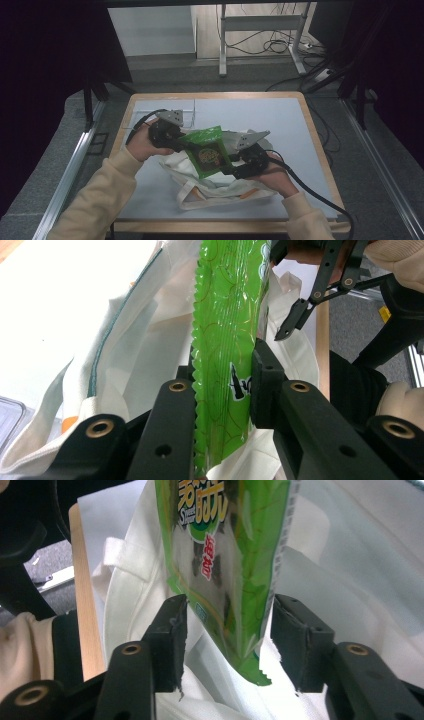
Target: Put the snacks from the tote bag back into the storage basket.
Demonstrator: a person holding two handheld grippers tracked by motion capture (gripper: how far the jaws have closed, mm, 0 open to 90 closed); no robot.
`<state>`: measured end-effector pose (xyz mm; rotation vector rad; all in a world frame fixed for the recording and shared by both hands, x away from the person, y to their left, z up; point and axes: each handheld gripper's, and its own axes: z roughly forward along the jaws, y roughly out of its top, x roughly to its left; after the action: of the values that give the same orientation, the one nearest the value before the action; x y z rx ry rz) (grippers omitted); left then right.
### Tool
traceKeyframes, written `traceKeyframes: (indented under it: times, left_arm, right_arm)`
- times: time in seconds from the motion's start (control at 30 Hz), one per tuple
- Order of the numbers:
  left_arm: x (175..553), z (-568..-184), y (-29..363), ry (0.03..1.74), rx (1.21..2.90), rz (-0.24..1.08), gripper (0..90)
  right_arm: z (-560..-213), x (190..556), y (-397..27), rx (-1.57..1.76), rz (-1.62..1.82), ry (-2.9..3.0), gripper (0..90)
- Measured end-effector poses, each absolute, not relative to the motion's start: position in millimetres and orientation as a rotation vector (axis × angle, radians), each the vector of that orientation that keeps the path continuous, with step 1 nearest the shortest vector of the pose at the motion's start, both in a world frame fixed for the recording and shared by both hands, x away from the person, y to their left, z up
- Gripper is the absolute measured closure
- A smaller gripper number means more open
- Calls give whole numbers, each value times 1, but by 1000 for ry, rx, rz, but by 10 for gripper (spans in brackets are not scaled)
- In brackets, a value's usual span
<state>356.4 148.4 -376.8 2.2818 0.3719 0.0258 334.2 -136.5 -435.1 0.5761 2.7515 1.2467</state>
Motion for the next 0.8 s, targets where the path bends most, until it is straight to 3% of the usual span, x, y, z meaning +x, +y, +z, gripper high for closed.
traceKeyframes:
  times: [0.33, 0.8]
  left_arm:
    - [358, -375, 157, 396, 2266, 45, 764]
    - [358, -363, 169, 416, 2232, 77, 764]
  right_arm:
    - [-430, 329, -153, 684, 1340, 2639, 386]
    - [-422, 313, -180, 738, 1425, 2546, 376]
